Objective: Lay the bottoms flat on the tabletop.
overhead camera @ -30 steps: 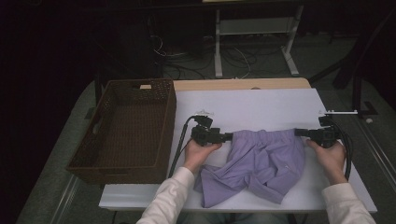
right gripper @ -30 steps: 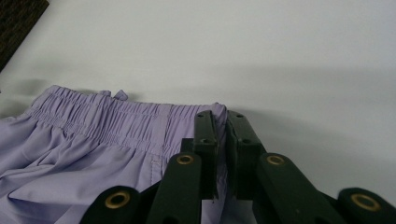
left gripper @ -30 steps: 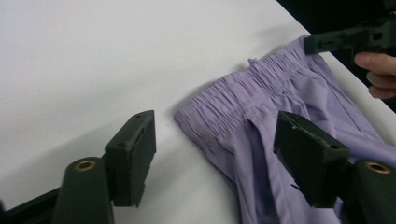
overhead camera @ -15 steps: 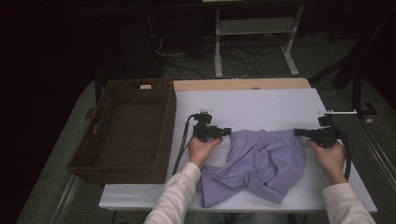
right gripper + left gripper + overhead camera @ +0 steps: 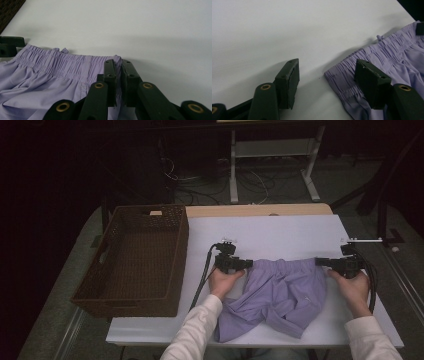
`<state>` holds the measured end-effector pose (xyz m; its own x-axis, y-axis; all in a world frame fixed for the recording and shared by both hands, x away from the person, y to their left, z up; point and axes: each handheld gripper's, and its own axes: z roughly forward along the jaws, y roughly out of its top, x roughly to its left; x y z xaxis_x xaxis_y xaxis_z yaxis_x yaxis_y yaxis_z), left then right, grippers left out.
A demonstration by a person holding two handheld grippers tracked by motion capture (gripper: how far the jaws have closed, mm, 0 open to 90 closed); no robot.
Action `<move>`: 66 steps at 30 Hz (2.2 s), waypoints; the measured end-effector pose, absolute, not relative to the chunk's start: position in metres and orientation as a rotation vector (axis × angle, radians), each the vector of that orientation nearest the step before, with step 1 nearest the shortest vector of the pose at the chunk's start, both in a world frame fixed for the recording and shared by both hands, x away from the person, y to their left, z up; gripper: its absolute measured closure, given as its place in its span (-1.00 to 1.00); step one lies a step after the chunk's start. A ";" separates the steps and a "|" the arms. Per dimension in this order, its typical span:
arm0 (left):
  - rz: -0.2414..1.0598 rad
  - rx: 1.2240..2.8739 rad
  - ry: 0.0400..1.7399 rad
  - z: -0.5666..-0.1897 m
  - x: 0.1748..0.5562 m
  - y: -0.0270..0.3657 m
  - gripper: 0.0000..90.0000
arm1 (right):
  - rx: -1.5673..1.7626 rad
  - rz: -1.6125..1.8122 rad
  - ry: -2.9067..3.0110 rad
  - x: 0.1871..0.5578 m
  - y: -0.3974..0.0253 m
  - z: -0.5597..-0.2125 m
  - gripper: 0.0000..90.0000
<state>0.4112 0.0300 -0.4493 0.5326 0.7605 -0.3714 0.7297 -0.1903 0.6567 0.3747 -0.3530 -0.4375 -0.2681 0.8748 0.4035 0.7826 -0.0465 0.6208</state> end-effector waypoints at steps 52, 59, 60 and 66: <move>0.270 1.878 1.105 -0.390 0.451 0.062 0.89 | 1.626 1.455 2.163 0.449 -0.329 -0.401 0.84; 0.314 1.844 1.096 -0.373 0.464 0.066 0.89 | 1.625 1.532 2.118 0.466 -0.327 -0.393 0.84; 0.314 1.841 1.093 -0.371 0.465 0.066 0.89 | 1.626 1.542 2.112 0.467 -0.326 -0.391 0.84; 0.340 1.833 1.070 -0.354 0.474 0.066 0.89 | 1.602 1.552 2.102 0.477 -0.326 -0.376 0.83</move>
